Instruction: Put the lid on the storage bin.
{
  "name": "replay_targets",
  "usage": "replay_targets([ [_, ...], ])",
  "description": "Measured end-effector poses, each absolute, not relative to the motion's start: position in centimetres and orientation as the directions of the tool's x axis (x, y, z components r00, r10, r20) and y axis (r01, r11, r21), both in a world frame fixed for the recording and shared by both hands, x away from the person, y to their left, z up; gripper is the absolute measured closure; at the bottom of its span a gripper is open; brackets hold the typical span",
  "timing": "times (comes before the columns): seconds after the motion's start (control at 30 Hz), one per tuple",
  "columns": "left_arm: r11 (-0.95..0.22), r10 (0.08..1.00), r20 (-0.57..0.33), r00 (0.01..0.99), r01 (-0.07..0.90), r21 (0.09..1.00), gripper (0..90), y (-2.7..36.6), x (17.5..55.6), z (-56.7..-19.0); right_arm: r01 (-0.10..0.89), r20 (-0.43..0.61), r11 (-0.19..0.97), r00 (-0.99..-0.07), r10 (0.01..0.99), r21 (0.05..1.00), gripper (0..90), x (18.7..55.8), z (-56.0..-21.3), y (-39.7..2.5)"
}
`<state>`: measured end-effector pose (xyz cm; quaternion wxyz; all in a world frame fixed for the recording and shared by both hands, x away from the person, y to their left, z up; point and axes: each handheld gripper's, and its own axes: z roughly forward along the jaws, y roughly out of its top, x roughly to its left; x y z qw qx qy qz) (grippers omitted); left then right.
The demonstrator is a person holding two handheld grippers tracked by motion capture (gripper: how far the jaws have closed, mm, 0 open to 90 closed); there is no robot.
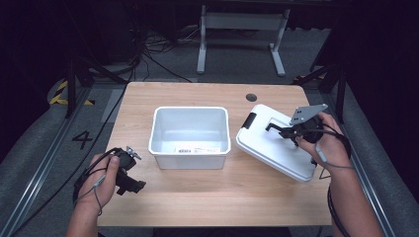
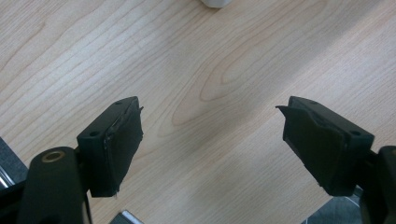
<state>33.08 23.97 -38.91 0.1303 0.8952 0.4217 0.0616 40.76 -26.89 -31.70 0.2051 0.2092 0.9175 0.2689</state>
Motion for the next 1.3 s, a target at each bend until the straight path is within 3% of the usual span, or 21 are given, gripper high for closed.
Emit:
replay_targets([
  [0.73, -0.602, 0.776, -0.007, 0.631, 0.744, 0.291, 20.5, 24.4, 33.1, -38.8, 0.153, -0.296, 0.803, -0.877, 0.379, 0.575, 84.0, 41.2, -25.4, -23.0],
  [1.3, -0.579, 0.793, -0.01, 0.609, 0.758, 0.299, 20.5, 25.4, 31.7, -39.1, -0.006, -0.324, 0.826, -0.922, 0.214, 0.563, 84.0, 42.5, -23.9, -14.9],
])
